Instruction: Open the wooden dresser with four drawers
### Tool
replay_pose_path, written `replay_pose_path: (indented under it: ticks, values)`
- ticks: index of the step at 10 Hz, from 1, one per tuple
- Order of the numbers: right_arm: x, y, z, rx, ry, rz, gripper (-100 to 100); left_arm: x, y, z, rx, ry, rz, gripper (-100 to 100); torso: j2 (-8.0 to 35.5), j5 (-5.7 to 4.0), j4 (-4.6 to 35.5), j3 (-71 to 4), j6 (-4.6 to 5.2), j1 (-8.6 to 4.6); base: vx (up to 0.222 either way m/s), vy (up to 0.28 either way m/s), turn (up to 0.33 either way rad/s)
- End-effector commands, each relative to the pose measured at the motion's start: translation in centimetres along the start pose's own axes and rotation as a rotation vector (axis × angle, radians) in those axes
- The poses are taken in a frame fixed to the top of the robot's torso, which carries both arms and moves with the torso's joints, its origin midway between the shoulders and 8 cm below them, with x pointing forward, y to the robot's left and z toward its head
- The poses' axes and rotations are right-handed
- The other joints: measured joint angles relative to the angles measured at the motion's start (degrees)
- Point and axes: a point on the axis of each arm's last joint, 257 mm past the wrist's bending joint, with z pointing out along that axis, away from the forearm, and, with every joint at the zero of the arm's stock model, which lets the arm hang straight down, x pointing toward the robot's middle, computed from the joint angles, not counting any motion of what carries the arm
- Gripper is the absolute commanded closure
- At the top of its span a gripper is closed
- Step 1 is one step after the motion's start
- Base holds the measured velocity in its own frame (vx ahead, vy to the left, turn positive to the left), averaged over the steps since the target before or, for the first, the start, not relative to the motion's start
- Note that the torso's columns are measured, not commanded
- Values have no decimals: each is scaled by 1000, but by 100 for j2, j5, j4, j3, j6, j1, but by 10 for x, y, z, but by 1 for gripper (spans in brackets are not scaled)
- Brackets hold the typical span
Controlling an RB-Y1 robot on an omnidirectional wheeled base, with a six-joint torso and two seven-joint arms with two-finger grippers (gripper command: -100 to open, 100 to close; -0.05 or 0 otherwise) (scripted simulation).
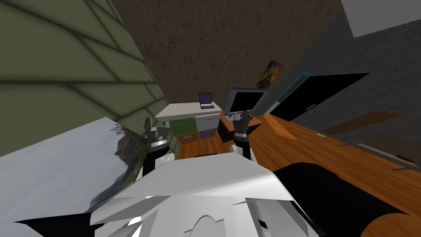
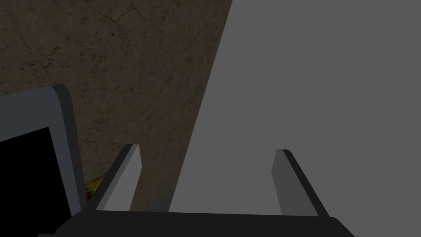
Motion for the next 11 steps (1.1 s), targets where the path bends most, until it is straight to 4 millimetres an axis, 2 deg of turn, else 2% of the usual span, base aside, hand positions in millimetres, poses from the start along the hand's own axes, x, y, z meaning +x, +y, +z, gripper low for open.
replay_pose_path:
  ticks: [1,9,10,11]
  values:
    - [0,0,0,0,0,0,0,0,0,0,0,0,0,0,232,0,235,-467,0,0,0,0,0]
    - [0,0,0,0,0,0,0,0,0,0,0,0,0,0,3539,0,3537,-7073,0,0,0,0,0]
    - [0,0,0,0,0,0,0,3,3,1,-10,31,16,-100,3962,0,3960,-7919,0,0,16,-10,-6]
    - [0,0,0,0,0,0,0,4,6,1,-19,51,27,-100,4152,0,4148,-8315,0,-2,27,-21,-10]
